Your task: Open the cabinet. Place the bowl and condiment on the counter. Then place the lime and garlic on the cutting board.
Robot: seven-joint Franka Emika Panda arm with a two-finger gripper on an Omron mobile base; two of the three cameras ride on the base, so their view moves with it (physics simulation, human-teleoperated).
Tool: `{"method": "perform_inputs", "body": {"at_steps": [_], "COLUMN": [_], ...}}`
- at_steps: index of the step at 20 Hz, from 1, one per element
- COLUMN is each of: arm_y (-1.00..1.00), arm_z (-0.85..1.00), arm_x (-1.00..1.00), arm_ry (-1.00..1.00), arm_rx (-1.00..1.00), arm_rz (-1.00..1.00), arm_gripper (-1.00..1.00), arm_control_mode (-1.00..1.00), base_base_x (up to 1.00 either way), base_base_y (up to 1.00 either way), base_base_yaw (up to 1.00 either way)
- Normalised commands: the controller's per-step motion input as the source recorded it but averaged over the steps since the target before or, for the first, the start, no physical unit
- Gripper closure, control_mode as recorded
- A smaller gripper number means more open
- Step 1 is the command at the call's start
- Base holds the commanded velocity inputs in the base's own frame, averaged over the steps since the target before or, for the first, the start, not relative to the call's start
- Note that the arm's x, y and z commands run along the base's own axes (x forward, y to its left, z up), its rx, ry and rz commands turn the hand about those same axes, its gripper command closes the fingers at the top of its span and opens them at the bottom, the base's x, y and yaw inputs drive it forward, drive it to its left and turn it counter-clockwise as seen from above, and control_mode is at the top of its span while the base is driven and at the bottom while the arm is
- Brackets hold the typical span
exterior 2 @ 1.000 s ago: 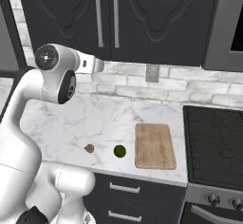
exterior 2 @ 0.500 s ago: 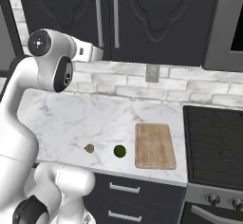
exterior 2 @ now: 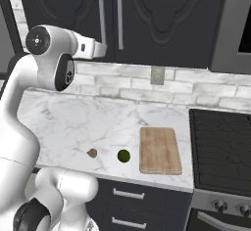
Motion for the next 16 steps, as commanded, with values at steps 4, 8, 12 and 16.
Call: {"method": "perform_inputs", "body": {"at_steps": [4, 8, 12, 16], "arm_y": [0.0, 0.0, -0.02, -0.05], "arm_z": [0.11, 0.14, 0.12, 0.09], "arm_x": [0.13, 0.13, 0.15, 0.23], "arm_ry": [0.0, 0.0, 0.0, 0.02], "arm_rx": [0.0, 0.0, 0.0, 0.0], "arm_rz": [0.0, 0.0, 0.0, 0.0], "arm_gripper": [-1.0, -1.0, -1.0, -1.0], "arm_control_mode": [-1.0, -1.0, -1.0, -1.0], "base_base_x": [0.0, 0.0, 0.0, 0.0], "base_base_y": [0.0, 0.0, 0.0, 0.0], "base_base_yaw": [0.0, 0.0, 0.0, 0.0]}}
